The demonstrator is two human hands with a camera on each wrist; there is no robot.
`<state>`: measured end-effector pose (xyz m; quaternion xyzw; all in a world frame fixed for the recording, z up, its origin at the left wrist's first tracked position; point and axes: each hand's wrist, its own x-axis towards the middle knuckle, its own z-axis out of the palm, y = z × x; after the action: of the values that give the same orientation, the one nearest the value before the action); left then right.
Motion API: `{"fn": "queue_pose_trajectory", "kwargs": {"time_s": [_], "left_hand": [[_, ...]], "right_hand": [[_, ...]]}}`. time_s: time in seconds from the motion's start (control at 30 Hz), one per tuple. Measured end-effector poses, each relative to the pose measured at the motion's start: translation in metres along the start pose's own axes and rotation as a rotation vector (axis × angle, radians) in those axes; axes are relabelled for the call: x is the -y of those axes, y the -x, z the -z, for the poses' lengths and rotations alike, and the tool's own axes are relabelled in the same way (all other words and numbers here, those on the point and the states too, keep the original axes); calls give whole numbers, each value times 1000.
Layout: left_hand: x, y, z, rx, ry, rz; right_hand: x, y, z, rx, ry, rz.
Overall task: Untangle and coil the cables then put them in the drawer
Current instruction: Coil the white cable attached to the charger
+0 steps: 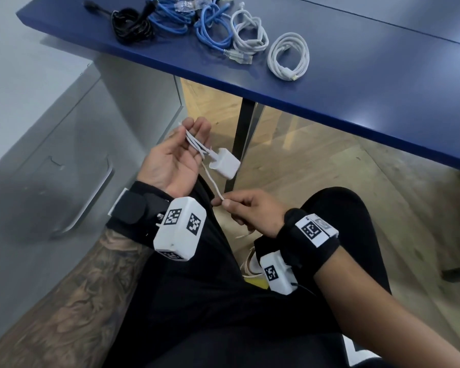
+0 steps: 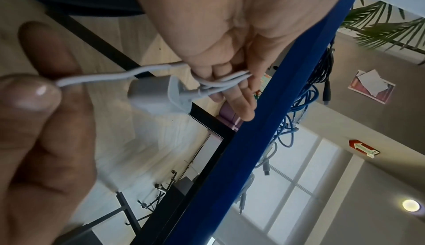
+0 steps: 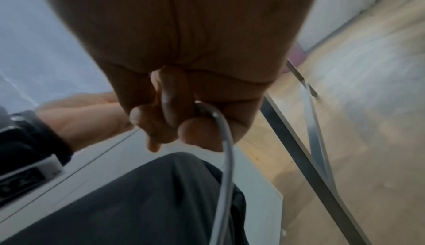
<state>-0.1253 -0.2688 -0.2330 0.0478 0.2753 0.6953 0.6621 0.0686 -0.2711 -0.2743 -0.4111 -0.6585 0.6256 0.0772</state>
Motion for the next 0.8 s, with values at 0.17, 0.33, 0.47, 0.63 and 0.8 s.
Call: {"fn": "queue_pose_trajectory", "kwargs": {"time_s": [0.17, 0.33, 0.47, 0.63, 0.8], "left_hand": [[3, -7, 5, -58, -241, -94], [20, 0, 4, 69, -789, -137], [30, 9, -8, 220, -996, -112], [28, 17, -13, 304, -1143, 77], [22, 17, -16, 313, -805, 247]], "right_hand": [[38, 12, 9, -115, 228, 145], [69, 30, 26, -370, 69, 352], [80, 36, 32, -346, -50, 385], [64, 29, 48, -509, 191, 378], [42, 13, 53, -581, 292, 367]]}}
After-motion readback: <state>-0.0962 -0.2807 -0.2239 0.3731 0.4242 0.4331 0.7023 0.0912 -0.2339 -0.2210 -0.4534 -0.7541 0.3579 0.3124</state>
